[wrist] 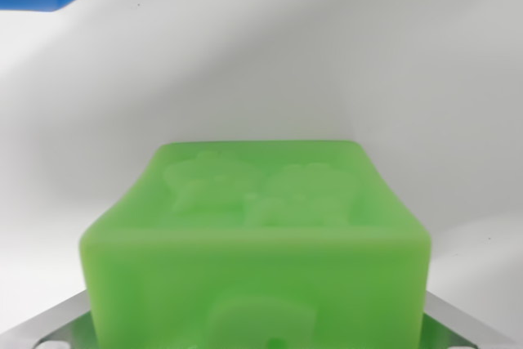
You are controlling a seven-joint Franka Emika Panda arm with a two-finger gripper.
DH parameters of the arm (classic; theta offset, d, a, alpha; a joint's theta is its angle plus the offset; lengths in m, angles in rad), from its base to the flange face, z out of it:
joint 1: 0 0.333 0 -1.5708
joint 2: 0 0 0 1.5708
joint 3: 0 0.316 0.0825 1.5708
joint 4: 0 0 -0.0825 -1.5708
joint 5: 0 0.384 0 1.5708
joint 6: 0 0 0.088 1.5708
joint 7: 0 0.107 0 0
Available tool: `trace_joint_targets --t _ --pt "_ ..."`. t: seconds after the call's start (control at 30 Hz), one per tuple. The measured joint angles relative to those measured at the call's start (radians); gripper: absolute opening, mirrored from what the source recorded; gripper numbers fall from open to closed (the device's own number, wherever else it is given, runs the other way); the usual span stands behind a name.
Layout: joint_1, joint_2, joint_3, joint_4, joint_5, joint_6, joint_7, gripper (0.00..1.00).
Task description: Stack cube
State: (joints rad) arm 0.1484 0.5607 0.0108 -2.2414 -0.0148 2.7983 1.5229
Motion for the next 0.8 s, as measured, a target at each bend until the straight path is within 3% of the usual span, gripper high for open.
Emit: trace_joint_targets --t 0.8 --pt "0.000 -0.027 0.000 -0.008 0.000 -0.015 0.000 0.00"
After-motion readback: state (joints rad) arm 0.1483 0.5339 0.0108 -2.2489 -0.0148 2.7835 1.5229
